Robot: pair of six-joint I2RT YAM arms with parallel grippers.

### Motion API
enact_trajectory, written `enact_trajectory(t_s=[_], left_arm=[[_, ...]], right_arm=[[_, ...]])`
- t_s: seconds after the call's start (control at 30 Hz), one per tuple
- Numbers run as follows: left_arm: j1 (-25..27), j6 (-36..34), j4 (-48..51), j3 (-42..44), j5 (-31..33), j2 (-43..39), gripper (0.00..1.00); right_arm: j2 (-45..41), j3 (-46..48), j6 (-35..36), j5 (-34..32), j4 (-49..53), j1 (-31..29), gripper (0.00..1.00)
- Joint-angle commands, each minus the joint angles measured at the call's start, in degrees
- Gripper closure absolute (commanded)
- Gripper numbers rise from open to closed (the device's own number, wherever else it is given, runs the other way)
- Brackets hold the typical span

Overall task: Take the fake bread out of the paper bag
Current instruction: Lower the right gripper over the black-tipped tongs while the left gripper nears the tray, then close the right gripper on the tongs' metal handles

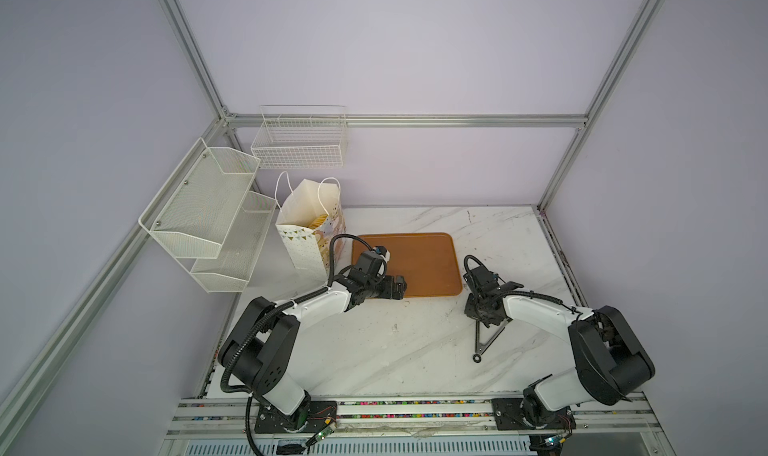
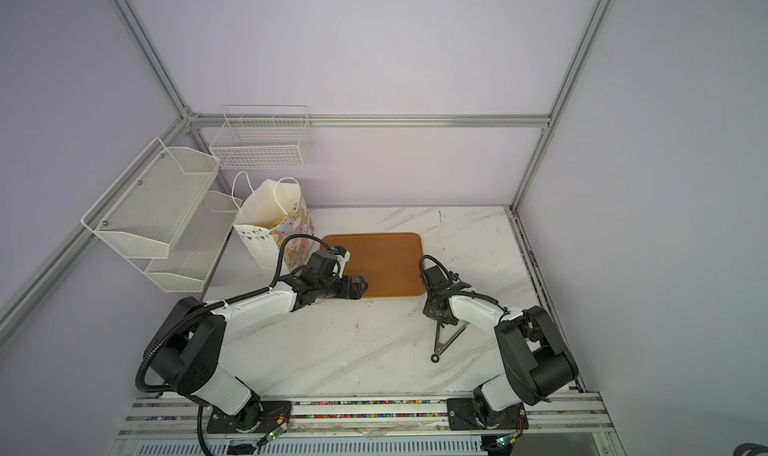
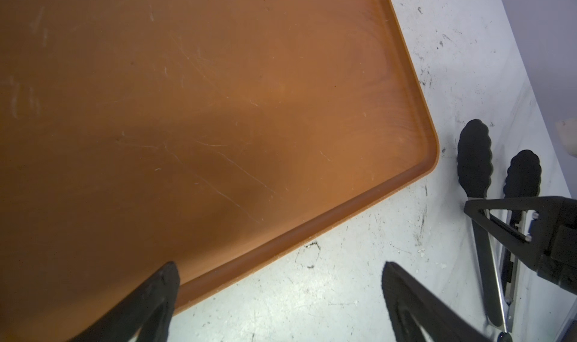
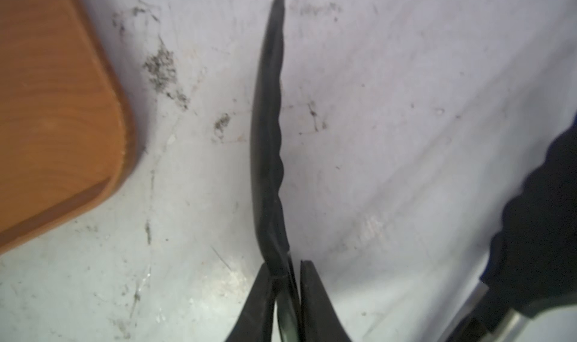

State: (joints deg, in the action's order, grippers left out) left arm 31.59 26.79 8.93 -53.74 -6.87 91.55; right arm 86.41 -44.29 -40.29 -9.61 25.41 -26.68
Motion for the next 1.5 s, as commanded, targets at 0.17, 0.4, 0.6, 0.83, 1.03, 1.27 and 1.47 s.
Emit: enact_trajectory(t_s=[0.17,0.4,0.6,0.83,1.03,1.27,1.47], left_arm=[[0.9,-1.9,0.81,-5.85,-0.86,-0.41,0.0],[2.19,-2.87,0.97,-6.97,-1.59,-0.06,0.0],[2.98,-3.23,1.21,-7.36,-2.73,0.12,0.0],[3.82,-2.92,1.35,-5.8,-2.98,-1.14,0.0],[4.34,-2.88,1.44,-5.19,-2.73,-1.55,0.0],[6.43,-2.4,1.48,-6.87,-3.54,0.44,0.0],[7.84,-2.26,2.04,-8.21,-3.46,2.1,0.0]], right_arm=[[-0.22,-4.4,0.44,-1.66,0.08,-0.25,0.62],[-12.4,-2.38,-9.05,-2.37,11.44,-1.23,0.26],[-20.74,0.37,-16.31,-3.1,19.35,-2.84,0.16],[-22.79,3.08,-19.11,-1.31,21.64,-3.87,0.11],[-21.02,5.59,-19.41,0.12,19.79,-4.74,0.08],[-18.67,7.24,-19.72,0.84,14.59,-5.62,0.07],[-12.68,6.03,-18.28,1.42,8.65,-6.33,0.08]])
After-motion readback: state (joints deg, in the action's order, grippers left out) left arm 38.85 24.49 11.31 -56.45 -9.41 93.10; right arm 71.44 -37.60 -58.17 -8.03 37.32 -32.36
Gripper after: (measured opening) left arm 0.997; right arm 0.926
